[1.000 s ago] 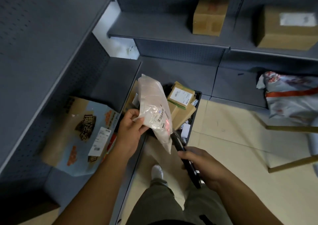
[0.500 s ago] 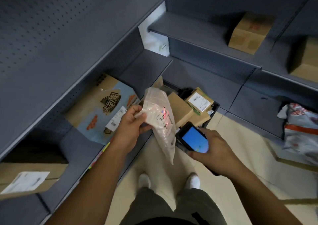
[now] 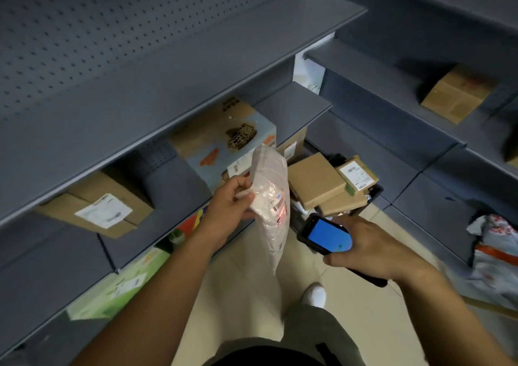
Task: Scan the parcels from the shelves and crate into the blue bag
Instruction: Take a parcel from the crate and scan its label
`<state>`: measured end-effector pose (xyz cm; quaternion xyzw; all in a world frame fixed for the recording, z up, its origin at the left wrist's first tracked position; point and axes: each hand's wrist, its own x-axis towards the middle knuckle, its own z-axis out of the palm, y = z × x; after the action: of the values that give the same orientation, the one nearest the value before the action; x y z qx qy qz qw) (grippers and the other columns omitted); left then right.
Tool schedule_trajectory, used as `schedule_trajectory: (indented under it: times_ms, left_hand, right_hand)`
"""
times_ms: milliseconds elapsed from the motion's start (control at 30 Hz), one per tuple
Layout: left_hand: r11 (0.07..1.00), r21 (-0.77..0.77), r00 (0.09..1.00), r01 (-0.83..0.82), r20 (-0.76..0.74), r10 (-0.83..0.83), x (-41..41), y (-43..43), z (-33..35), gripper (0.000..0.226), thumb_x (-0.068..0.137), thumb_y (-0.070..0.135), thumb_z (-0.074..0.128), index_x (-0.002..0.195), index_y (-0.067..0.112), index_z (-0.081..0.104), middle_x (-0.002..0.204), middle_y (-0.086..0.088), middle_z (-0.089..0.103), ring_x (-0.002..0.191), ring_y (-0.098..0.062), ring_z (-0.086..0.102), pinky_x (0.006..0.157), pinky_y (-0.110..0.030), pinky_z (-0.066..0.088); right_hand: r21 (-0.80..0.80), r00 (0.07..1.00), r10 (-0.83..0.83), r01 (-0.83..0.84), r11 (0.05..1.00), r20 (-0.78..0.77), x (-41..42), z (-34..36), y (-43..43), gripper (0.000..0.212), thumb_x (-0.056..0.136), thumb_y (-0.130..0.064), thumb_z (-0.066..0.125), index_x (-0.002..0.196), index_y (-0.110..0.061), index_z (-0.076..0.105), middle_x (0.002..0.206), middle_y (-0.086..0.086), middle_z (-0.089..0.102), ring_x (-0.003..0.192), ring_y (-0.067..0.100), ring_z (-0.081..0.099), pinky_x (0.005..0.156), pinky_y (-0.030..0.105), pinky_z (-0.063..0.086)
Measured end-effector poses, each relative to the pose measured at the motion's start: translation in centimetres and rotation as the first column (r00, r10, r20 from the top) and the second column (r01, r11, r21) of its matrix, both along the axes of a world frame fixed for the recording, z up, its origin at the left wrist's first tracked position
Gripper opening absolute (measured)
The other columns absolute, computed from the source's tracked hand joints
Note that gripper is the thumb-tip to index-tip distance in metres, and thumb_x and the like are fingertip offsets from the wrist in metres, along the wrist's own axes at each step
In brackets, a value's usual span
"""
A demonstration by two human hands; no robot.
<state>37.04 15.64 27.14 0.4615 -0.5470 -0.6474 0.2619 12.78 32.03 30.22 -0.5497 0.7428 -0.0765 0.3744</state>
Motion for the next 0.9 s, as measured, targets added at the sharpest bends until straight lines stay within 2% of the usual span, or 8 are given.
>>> schedule_trajectory:
  times_ms: [100,167,233,367,500,633,733,900]
  left_hand:
    - [0.996,-0.08,0.992,0.026,0.121,-0.016,4.9,2.0,-0.5,0.011,0.09,0.02,0.062,0.086,0.03,0.063,0.109,-0.01,0.069,0.109,-0.037,0.067,0.091,-0.058,0.058]
    - [0.992,-0.109,0.985,0.06,0.168,-0.041,7.8,3.3,-1.0,0.006,0.088,0.023,0.06,0.09,0.028,0.061,0.105,-0.008,0.069,0.107,-0.037,0.067,0.091,-0.061,0.057]
    - [0.992,-0.109,0.979,0.062,0.2,-0.039,10.6,4.6,-1.4,0.014,0.092,0.017,0.059,0.091,0.031,0.061,0.104,0.001,0.07,0.104,-0.027,0.068,0.09,-0.054,0.06]
    - [0.996,-0.082,0.974,0.03,0.227,-0.011,15.9,6.7,-2.4,0.013,0.088,0.016,0.061,0.089,0.029,0.061,0.102,-0.002,0.071,0.102,-0.028,0.07,0.084,-0.054,0.062]
    - [0.993,-0.067,0.939,-0.097,0.325,0.114,20.2,9.0,-2.8,0.02,0.092,0.008,0.063,0.089,0.028,0.062,0.1,-0.006,0.071,0.095,-0.025,0.071,0.068,-0.032,0.061]
    - [0.952,-0.243,0.828,-0.185,0.484,0.284,23.1,11.0,-2.3,0.011,0.093,0.018,0.069,0.104,0.021,0.068,0.086,0.002,0.071,0.075,-0.017,0.064,0.063,-0.025,0.045]
    - [0.909,-0.383,0.732,-0.162,0.572,0.371,24.9,12.4,-0.7,0.019,0.094,0.023,0.069,0.113,0.02,0.073,0.087,0.002,0.072,0.081,-0.019,0.067,0.074,-0.027,0.049]
    - [0.856,-0.515,0.56,-0.038,0.699,0.445,26.9,13.9,2.6,0.024,0.099,0.035,0.058,0.117,0.026,0.071,0.091,-0.005,0.076,0.09,-0.031,0.069,0.079,-0.042,0.057]
  right_hand:
    - [0.011,1.0,0.0,0.0,1.0,-0.024,4.7,0.5,0.8,0.064,0.061,-0.068,0.068,0.117,-0.046,0.046,0.107,-0.016,0.052,0.095,0.007,0.053,0.08,0.032,0.052]
    - [0.038,0.999,0.025,-0.024,0.999,-0.024,7.6,0.8,1.5,0.062,0.061,-0.067,0.068,0.115,-0.046,0.047,0.105,-0.014,0.053,0.093,0.008,0.054,0.079,0.032,0.052]
    - [0.084,0.997,0.07,-0.067,0.994,-0.029,10.2,0.7,2.2,0.057,0.06,-0.067,0.069,0.108,-0.046,0.048,0.103,-0.011,0.055,0.09,0.01,0.056,0.078,0.035,0.055]
    - [0.147,0.989,0.143,-0.135,0.98,-0.042,14.0,0.1,3.0,0.058,0.06,-0.066,0.07,0.109,-0.042,0.05,0.106,-0.011,0.056,0.093,0.008,0.056,0.083,0.035,0.054]
    - [0.157,0.979,0.201,-0.194,0.968,-0.032,16.9,-0.8,2.9,0.057,0.064,-0.06,0.075,0.111,-0.037,0.051,0.107,-0.008,0.055,0.093,0.009,0.057,0.081,0.031,0.054]
    - [0.155,0.925,0.357,-0.336,0.929,-0.129,19.3,-2.3,2.5,0.063,0.058,-0.06,0.072,0.11,-0.038,0.046,0.1,-0.007,0.052,0.088,0.01,0.057,0.073,0.032,0.054]
    - [0.078,0.838,0.486,-0.482,0.872,-0.25,21.6,-2.7,1.9,0.064,0.062,-0.054,0.072,0.116,-0.036,0.043,0.103,-0.007,0.049,0.09,0.014,0.055,0.07,0.031,0.049]
    - [-0.088,0.729,0.575,-0.644,0.76,-0.372,24.8,-4.2,1.9,0.084,0.062,-0.059,0.069,0.134,-0.034,0.035,0.119,-0.005,0.047,0.107,0.018,0.052,0.085,0.036,0.049]
